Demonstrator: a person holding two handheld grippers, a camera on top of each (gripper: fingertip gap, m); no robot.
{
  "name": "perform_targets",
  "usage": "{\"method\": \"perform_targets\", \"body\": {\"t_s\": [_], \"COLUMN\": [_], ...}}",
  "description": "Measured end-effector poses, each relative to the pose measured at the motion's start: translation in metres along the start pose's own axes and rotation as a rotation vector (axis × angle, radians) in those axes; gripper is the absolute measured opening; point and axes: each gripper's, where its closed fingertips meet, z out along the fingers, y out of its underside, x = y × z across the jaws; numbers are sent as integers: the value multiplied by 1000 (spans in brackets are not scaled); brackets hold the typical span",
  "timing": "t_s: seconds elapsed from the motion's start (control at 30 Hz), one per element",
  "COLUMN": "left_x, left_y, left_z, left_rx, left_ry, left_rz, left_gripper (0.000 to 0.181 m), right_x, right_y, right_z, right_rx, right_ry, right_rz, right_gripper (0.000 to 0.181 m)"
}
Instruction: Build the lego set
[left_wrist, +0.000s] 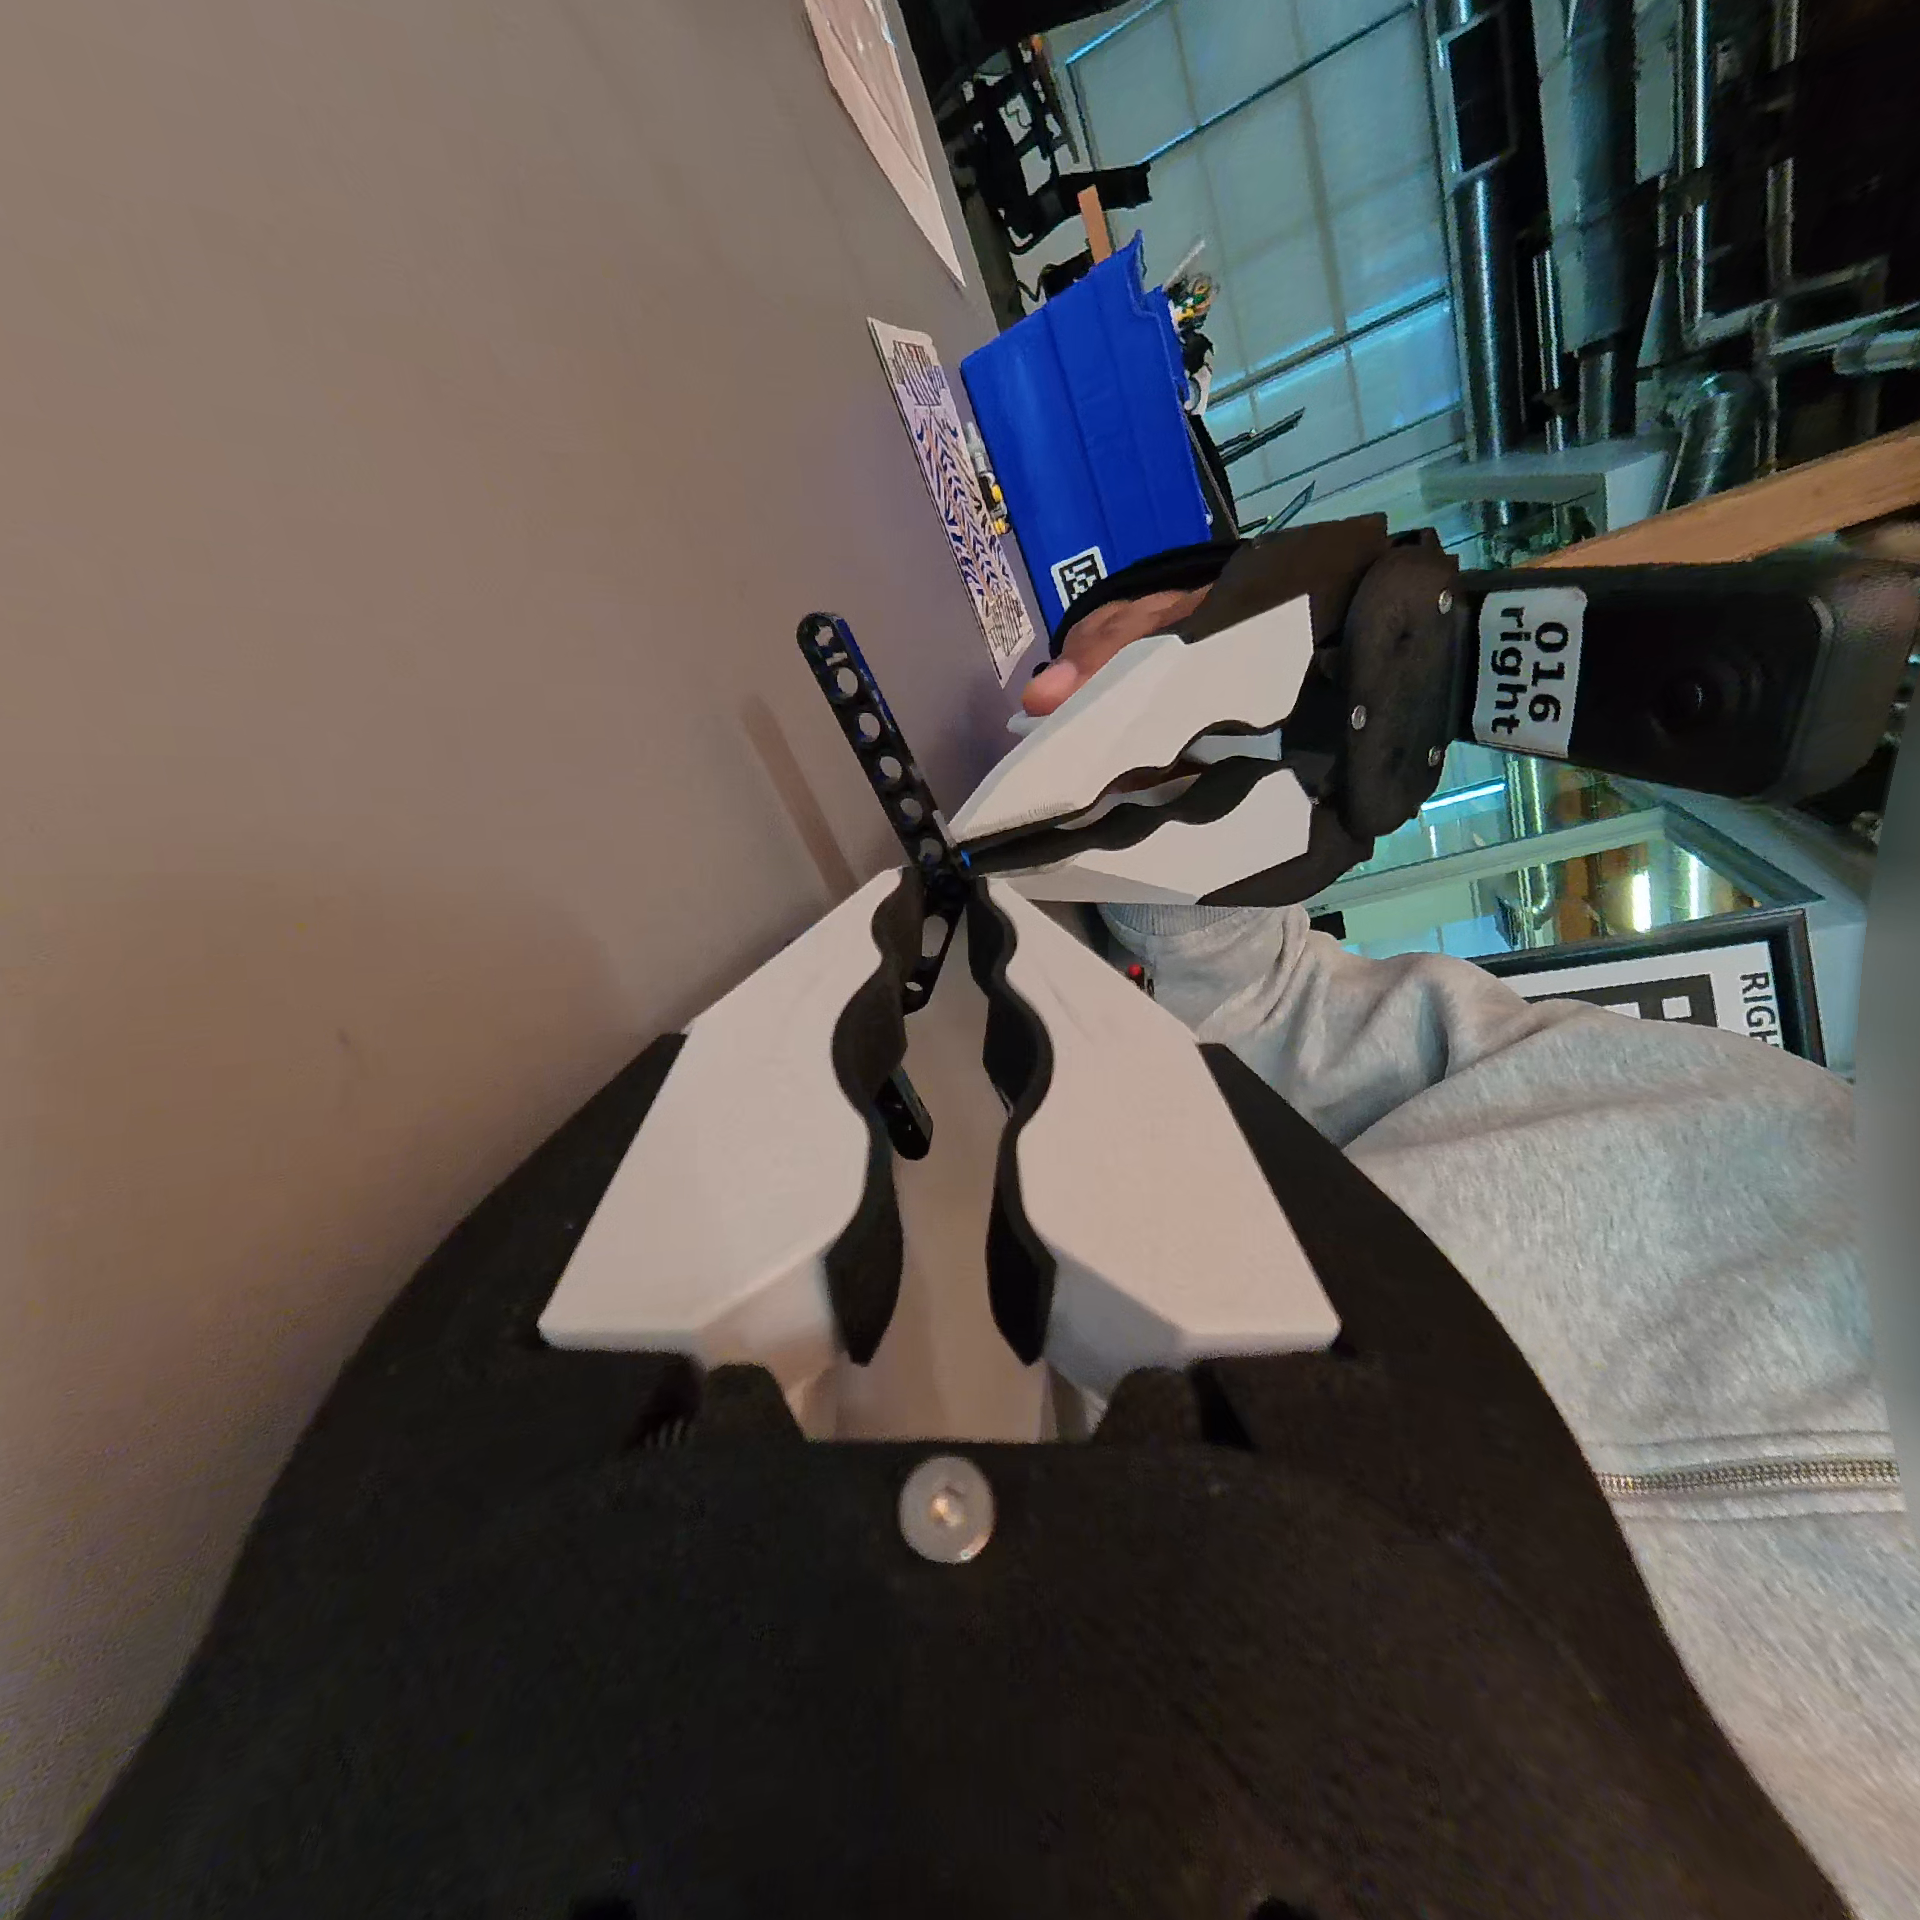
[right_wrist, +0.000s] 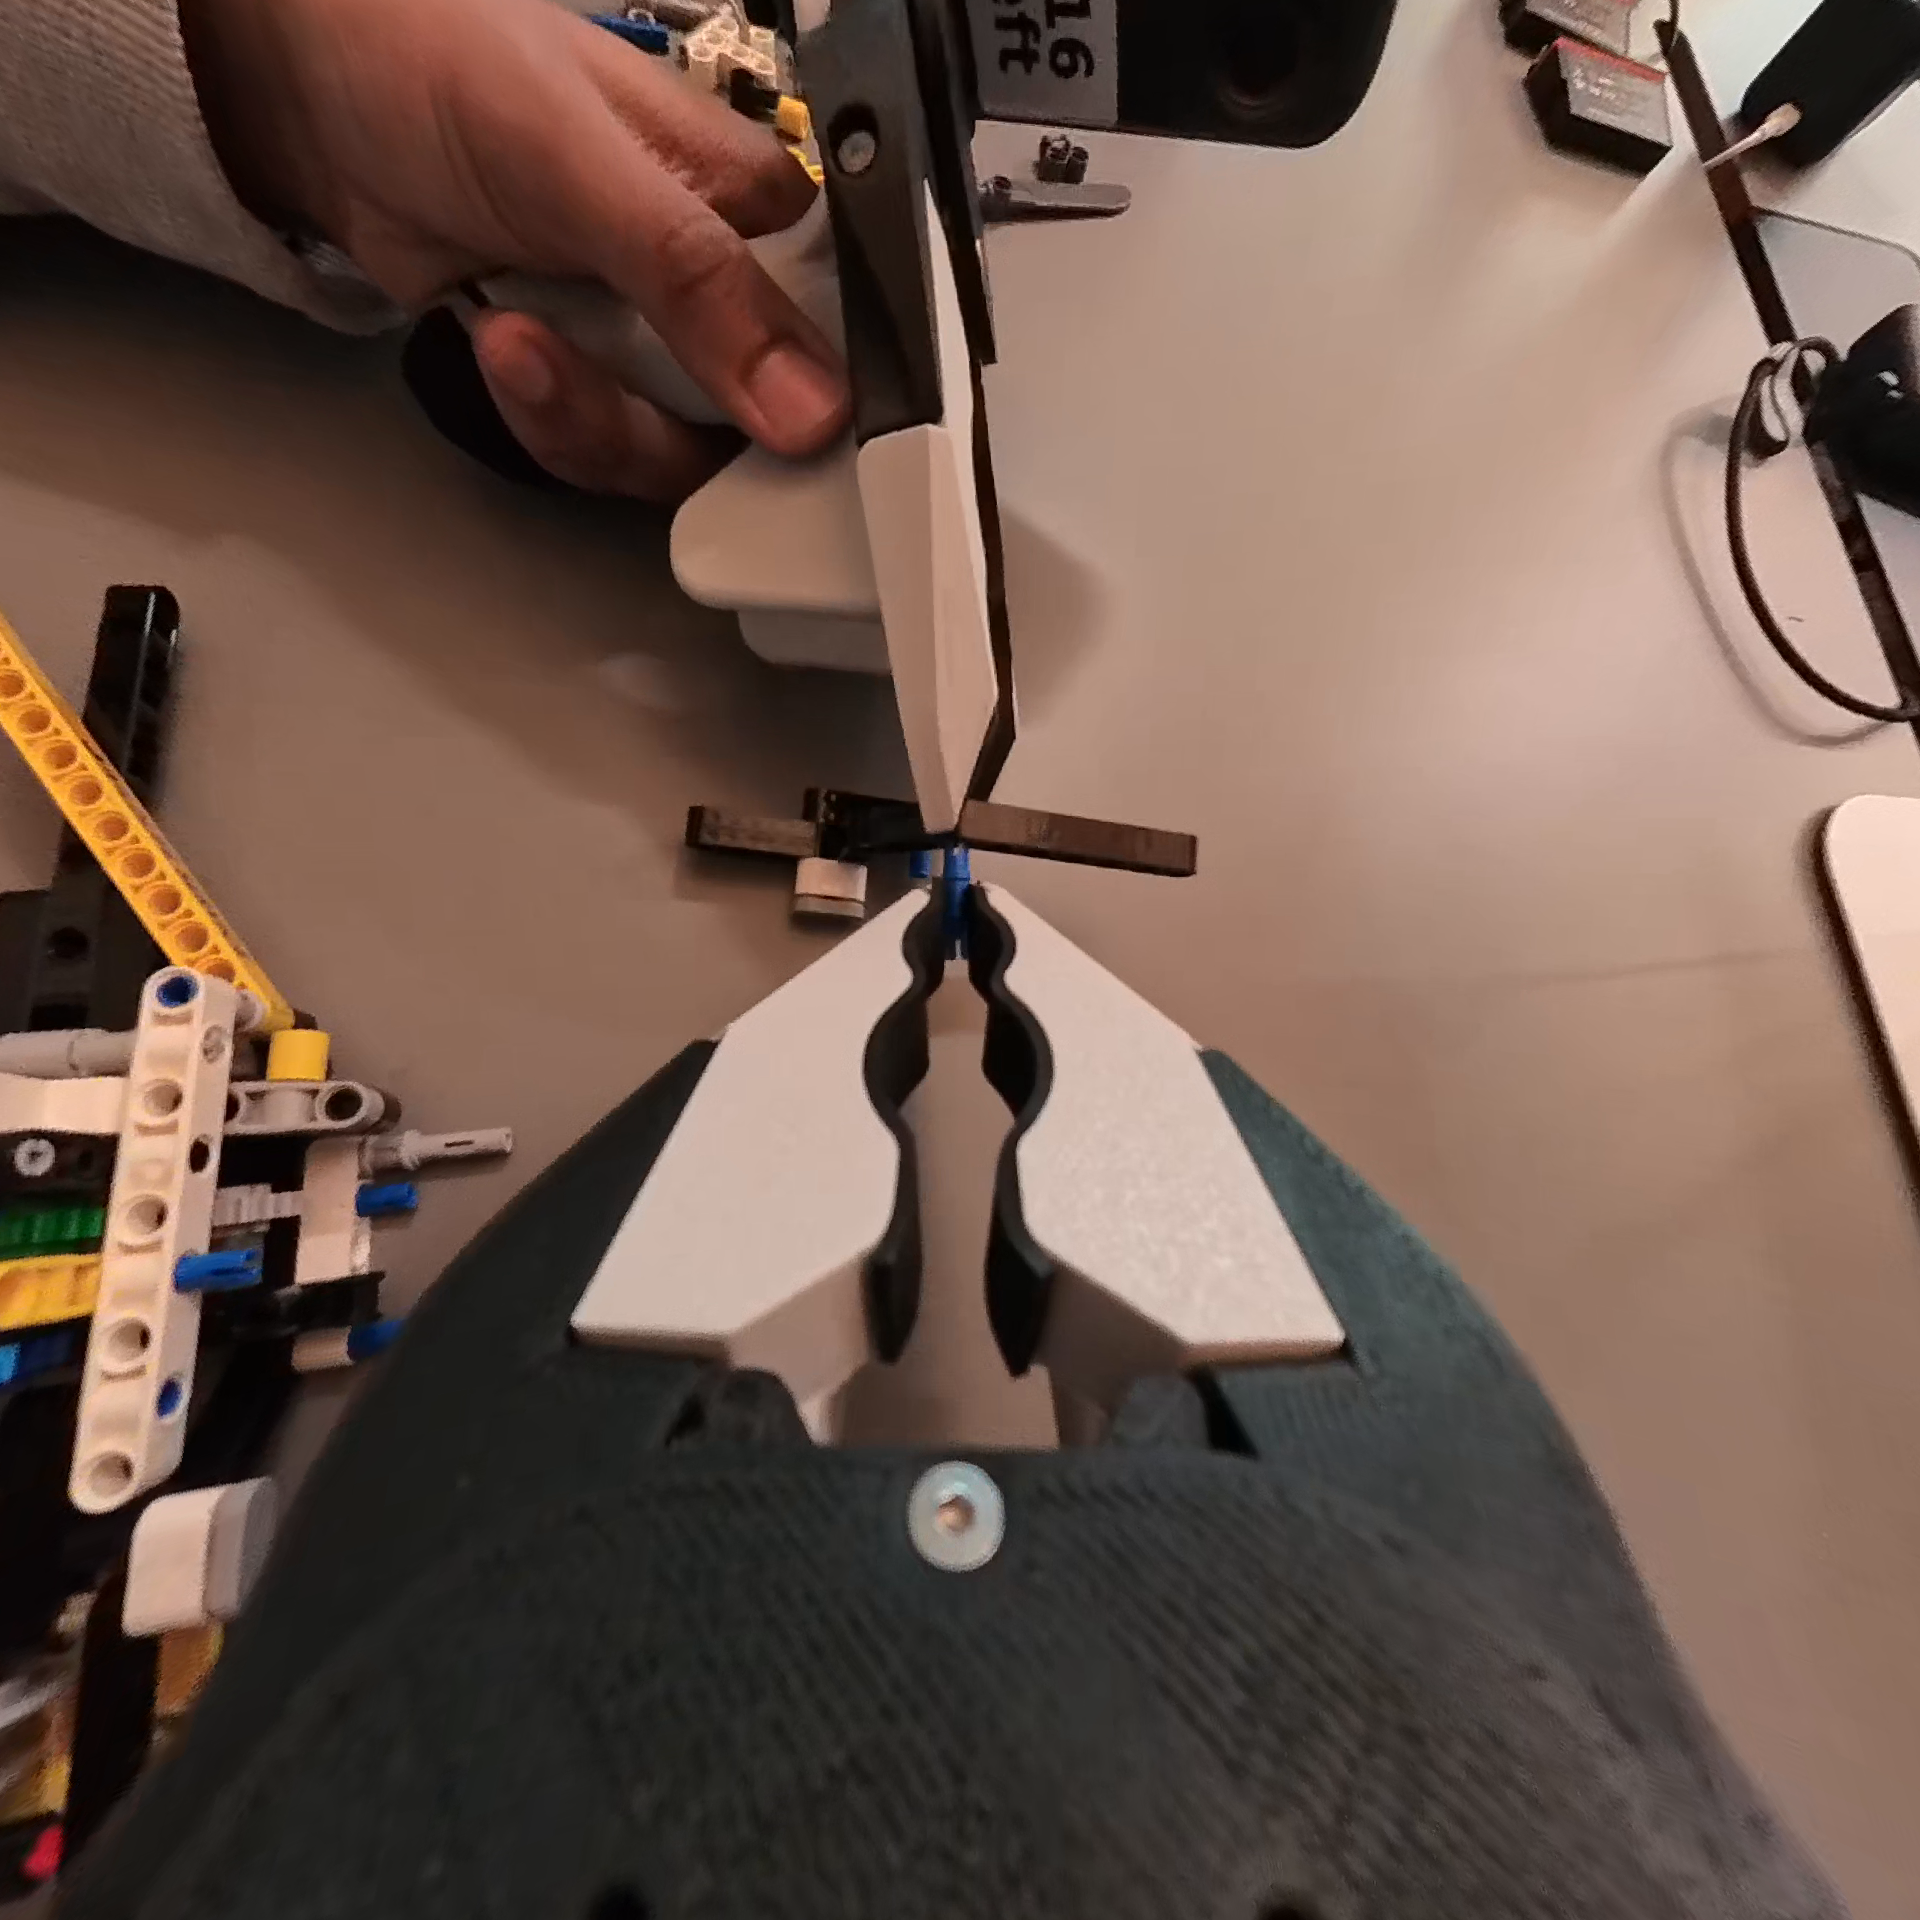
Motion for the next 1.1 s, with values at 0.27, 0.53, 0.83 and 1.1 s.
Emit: {"method": "perform_targets", "body": {"t_s": [0.27,0.53,0.83,1.1], "left_x": [-2,-3,-5,-5], "left_y": [0,1,-1,-1], "left_z": [0,-1,-2,-2], "left_rx": [7,6,24,21], "left_ry": [-22,-36,-55,-58], "left_rz": [13,16,29,26], "left_gripper": [7,7,7,8], "right_x": [1,-1,-2,-1], "right_y": [0,1,0,0], "right_z": [1,3,6,6], "right_rx": [27,67,136,160], "right_ry": [-43,-96,-172,-185], "right_rz": [111,233,446,518], "right_gripper": [2,1,1,1]}}
